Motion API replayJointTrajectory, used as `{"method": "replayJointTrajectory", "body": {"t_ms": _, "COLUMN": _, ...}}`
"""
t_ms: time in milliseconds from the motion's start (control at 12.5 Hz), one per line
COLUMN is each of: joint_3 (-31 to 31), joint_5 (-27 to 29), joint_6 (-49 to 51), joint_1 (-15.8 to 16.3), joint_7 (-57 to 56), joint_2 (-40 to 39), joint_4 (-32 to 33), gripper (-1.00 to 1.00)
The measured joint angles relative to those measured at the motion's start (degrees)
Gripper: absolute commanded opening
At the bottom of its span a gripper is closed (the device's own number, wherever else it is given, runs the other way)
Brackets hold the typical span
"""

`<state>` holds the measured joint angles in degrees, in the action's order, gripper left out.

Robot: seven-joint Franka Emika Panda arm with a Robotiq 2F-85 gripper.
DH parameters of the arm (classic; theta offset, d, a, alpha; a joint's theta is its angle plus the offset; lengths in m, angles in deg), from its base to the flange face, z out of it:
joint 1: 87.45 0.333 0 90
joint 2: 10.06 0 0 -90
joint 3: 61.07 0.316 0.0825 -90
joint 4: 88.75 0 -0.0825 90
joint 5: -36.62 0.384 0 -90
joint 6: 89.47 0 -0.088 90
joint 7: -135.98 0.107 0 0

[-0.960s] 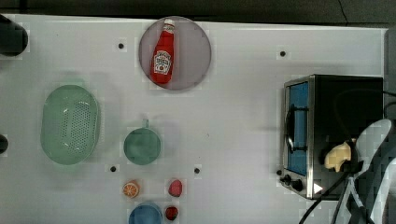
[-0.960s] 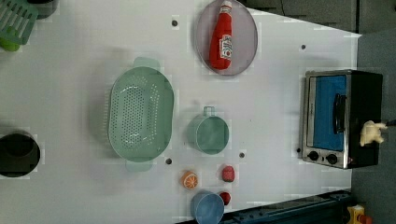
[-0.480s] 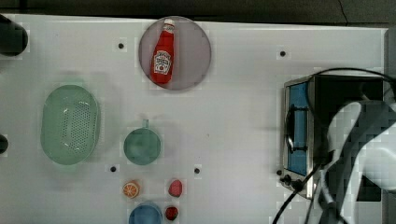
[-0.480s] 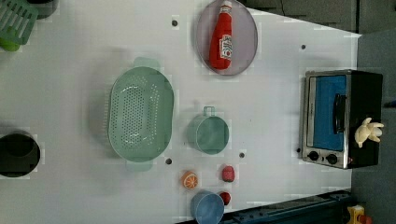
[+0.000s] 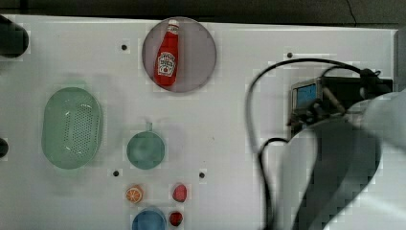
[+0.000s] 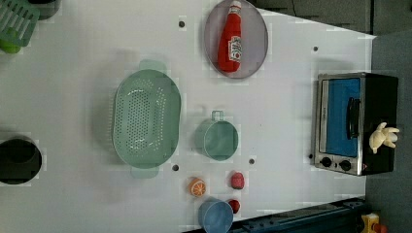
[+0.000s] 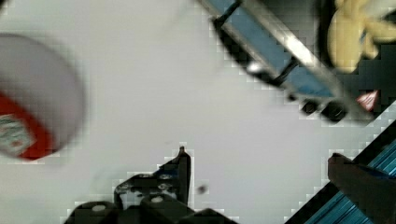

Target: Pick banana from table and place on oven.

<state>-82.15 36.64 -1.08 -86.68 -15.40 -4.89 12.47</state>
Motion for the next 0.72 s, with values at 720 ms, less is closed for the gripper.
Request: {"method": "replayJointTrajectory", "body": {"t_ms": 720, "joint_3": 17.8, "joint_5": -3.1, "joint_6": 3.3, "joint_1": 3.2, "joint_7": 18.5, "joint_2": 11.1, "joint_4": -2.7, "gripper": 1.0}}
